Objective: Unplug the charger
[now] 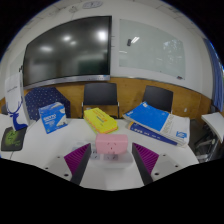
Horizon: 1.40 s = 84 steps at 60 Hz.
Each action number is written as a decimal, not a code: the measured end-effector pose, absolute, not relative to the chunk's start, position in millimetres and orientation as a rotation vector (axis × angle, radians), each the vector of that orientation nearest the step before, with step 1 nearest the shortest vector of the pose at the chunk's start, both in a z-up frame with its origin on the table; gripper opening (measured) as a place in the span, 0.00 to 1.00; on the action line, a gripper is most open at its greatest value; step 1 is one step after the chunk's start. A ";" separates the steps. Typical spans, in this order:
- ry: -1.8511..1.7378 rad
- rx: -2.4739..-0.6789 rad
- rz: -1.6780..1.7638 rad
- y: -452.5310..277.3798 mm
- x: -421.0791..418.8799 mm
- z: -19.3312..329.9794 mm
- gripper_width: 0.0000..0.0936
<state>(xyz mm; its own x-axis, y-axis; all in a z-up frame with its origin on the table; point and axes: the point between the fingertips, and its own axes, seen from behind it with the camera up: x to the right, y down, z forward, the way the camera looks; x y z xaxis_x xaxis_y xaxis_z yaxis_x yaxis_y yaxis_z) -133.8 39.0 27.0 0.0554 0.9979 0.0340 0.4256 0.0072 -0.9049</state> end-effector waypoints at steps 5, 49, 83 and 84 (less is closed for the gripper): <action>-1.489 -1.539 0.924 37.0 -151.0 21.8 0.91; -1.221 -1.589 0.963 100.2 -182.6 175.0 0.40; -1.577 -1.818 0.547 202.8 -125.5 -11.9 0.94; -1.579 -1.824 0.559 201.4 -122.9 -8.6 0.94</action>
<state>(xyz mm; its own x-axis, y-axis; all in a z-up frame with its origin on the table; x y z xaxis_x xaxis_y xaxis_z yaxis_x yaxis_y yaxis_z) -122.9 201.4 -8.6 0.1828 0.9784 0.0963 0.6999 -0.0607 -0.7117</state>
